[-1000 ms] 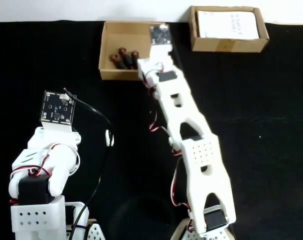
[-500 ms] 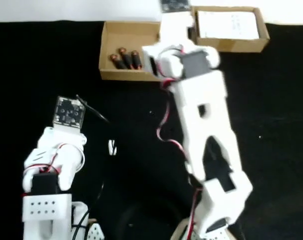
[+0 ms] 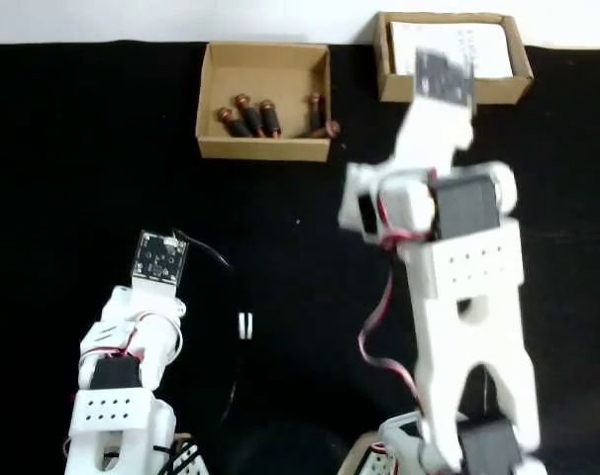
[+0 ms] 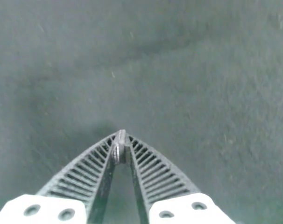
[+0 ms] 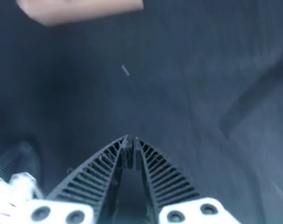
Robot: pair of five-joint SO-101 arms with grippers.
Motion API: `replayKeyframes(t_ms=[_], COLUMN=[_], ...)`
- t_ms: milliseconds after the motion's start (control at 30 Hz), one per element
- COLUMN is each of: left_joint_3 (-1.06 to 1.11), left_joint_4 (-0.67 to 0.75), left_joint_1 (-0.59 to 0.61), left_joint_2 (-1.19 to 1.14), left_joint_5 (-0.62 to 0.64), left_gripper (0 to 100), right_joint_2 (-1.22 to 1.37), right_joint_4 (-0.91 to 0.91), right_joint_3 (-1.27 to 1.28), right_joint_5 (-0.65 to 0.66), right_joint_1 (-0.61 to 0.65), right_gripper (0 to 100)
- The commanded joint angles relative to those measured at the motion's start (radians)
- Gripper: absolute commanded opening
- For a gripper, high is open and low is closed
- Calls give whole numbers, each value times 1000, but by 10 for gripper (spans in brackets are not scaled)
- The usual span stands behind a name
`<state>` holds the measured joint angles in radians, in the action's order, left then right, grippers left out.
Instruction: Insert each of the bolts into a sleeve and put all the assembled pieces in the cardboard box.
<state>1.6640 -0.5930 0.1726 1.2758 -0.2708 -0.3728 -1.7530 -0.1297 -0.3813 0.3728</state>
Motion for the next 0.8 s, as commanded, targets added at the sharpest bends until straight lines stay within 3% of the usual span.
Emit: replayKeyframes(t_ms=[0,100,233,567,767], left_joint_3=[4,7,7,38,38], left_joint_4=[28,23,23,21,21], left_joint_1=[-2,-4,-13,-105,-102], left_joint_2=[7,7,7,7,7], left_joint_5=[-5,-5,-5,-5,-5], left_gripper=[9,9,9,9,9], right_joint_2=[-223,-378,-595,-1148,-1273], right_joint_4=[1,45,142,588,684], right_joint_3=[355,604,883,1515,1715], right_joint_5=[-5,-3,112,356,365], right_joint_1=[-51,-59,-73,-292,-317], right_gripper=[6,6,6,6,6])
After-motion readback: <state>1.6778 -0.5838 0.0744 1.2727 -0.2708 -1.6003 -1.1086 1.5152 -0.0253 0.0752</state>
